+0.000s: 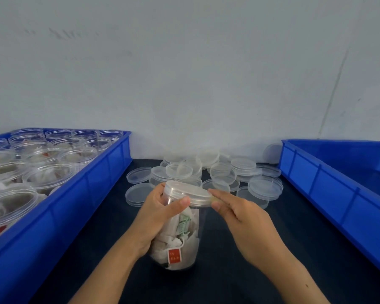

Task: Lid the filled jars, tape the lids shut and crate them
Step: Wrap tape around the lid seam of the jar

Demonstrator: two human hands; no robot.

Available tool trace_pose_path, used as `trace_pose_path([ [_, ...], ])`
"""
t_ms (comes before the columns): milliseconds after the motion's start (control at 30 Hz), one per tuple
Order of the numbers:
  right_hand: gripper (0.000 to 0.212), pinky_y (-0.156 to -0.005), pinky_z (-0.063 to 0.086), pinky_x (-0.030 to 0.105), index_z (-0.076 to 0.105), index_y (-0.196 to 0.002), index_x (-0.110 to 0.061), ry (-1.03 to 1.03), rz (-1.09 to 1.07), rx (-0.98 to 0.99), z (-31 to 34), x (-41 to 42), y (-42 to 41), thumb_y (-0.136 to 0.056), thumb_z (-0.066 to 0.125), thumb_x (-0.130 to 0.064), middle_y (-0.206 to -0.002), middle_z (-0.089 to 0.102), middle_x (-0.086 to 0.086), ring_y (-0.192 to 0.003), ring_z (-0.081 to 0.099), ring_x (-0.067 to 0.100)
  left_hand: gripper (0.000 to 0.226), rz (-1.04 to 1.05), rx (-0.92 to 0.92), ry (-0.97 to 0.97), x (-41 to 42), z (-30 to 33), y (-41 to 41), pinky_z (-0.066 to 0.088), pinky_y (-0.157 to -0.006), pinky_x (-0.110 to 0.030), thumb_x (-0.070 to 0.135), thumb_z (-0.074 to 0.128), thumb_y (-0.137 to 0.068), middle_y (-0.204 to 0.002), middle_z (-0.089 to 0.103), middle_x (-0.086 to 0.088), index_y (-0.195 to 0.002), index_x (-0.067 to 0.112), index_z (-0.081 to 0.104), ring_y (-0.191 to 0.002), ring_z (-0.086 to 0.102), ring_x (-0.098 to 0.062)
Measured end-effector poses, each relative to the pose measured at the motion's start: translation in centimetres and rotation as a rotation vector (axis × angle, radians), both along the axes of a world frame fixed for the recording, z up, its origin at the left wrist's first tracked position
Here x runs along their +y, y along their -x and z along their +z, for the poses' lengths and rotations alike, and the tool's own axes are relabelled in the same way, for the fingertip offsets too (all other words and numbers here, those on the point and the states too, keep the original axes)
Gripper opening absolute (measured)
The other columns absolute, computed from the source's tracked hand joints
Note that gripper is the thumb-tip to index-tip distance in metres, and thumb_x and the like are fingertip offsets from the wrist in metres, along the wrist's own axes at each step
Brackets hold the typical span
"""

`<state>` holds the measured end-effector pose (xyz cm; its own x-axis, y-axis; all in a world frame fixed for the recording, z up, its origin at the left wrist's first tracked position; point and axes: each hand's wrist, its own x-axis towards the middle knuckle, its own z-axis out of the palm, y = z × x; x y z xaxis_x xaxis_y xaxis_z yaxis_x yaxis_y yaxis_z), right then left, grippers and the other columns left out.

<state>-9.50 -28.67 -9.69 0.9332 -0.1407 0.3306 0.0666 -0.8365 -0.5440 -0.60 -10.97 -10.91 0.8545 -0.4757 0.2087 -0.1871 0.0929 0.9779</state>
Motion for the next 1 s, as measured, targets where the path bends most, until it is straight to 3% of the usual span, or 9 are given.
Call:
trace_pose_path([
  [167,0.041,-0.089,0.042,0.019,0.043,-0.14,-0.044,0.002,-0.023,-0.044,-0.4,0.2,0.2,-0.1,0.034,-0.047,-0.121,0.064,-0.016,-0.112,0.056,0.004,0.084,0.03,-0.063,-0.077,0.2,-0.3,0.2,0.056,-0.072,-0.016,0.094,0.047,-0.053,-0.098,0.071,0.022,-0.108,0.032,0.058,-0.092,0.068,0.003],
  [300,0.04,-0.081,0.041,0.016,0.046,-0.137,-0.043,-0.006,-0.04,-0.073,-0.6,0.3,0.1,-0.099,0.036,-0.048,-0.112,0.067,-0.013,-0.104,0.059,0.006,0.067,0.033,-0.027,-0.082,0.0,-0.4,0.4,0.053,-0.073,-0.014,0.079,0.03,-0.07,-0.102,0.073,0.015,-0.107,0.034,0.064,-0.097,0.068,0.0],
  [433,0.034,-0.075,0.04,0.015,0.053,-0.129,-0.043,-0.042,-0.051,-0.081,-0.7,0.5,0.1,-0.098,0.041,-0.049,-0.109,0.069,-0.009,-0.102,0.059,0.009,0.053,0.154,-0.022,-0.037,-0.6,0.1,1.3,0.047,-0.064,-0.004,0.074,0.033,-0.071,-0.097,0.073,0.017,-0.097,0.043,0.066,-0.094,0.066,0.005],
  [500,0.033,-0.077,0.042,0.018,0.055,-0.127,-0.043,-0.047,-0.058,-0.075,-0.8,0.7,0.1,-0.099,0.041,-0.049,-0.108,0.069,-0.007,-0.101,0.06,0.01,0.058,0.246,-0.093,-0.016,-0.7,0.0,1.6,0.047,-0.075,-0.005,0.076,0.033,-0.073,-0.113,0.065,0.02,-0.116,0.046,0.057,-0.109,0.061,0.001],
  [600,0.034,-0.079,0.047,0.02,0.054,-0.129,-0.045,-0.014,-0.051,-0.074,-0.8,1.0,0.2,-0.1,0.037,-0.047,-0.101,0.071,-0.012,-0.096,0.061,0.008,0.105,0.241,-0.189,-0.168,-0.8,0.0,2.2,0.046,-0.093,-0.021,0.096,0.05,-0.051,-0.125,0.05,0.028,-0.141,0.047,0.031,-0.114,0.054,0.002],
  [667,0.033,-0.08,0.05,0.024,0.054,-0.128,-0.045,0.01,-0.027,-0.086,-0.8,1.2,0.2,-0.1,0.035,-0.047,-0.1,0.071,-0.011,-0.094,0.062,0.01,0.12,0.27,-0.197,-0.23,-0.8,0.1,2.2,0.048,-0.091,-0.024,0.085,0.07,-0.036,-0.124,0.048,0.026,-0.141,0.043,0.031,-0.11,0.054,0.003],
  [833,0.03,-0.082,0.052,0.026,0.057,-0.12,-0.041,-0.058,0.018,-0.043,-0.4,1.5,0.4,-0.098,0.039,-0.05,-0.105,0.07,-0.01,-0.098,0.062,0.01,0.083,0.244,-0.069,-0.065,-0.6,0.1,1.3,0.049,-0.06,-0.008,0.057,0.08,-0.04,-0.099,0.065,0.015,-0.114,0.038,0.048,-0.084,0.063,0.012],
  [933,0.031,-0.081,0.044,0.01,0.056,-0.122,-0.05,-0.127,0.022,-0.013,0.1,1.4,0.6,-0.094,0.045,-0.055,-0.107,0.066,-0.03,-0.102,0.058,-0.007,0.072,0.128,0.009,0.021,-0.1,0.4,0.5,0.051,-0.061,-0.011,0.044,0.08,-0.048,-0.095,0.074,0.008,-0.113,0.022,0.059,-0.085,0.071,-0.005],
  [1000,0.035,-0.087,0.043,0.011,0.057,-0.123,-0.051,-0.162,0.032,0.009,0.5,1.2,0.8,-0.091,0.045,-0.059,-0.108,0.062,-0.037,-0.106,0.055,-0.012,0.062,0.064,0.042,0.036,0.3,0.6,0.2,0.054,-0.065,-0.017,0.04,0.084,-0.053,-0.097,0.075,-0.001,-0.108,0.018,0.065,-0.092,0.072,-0.017],
])
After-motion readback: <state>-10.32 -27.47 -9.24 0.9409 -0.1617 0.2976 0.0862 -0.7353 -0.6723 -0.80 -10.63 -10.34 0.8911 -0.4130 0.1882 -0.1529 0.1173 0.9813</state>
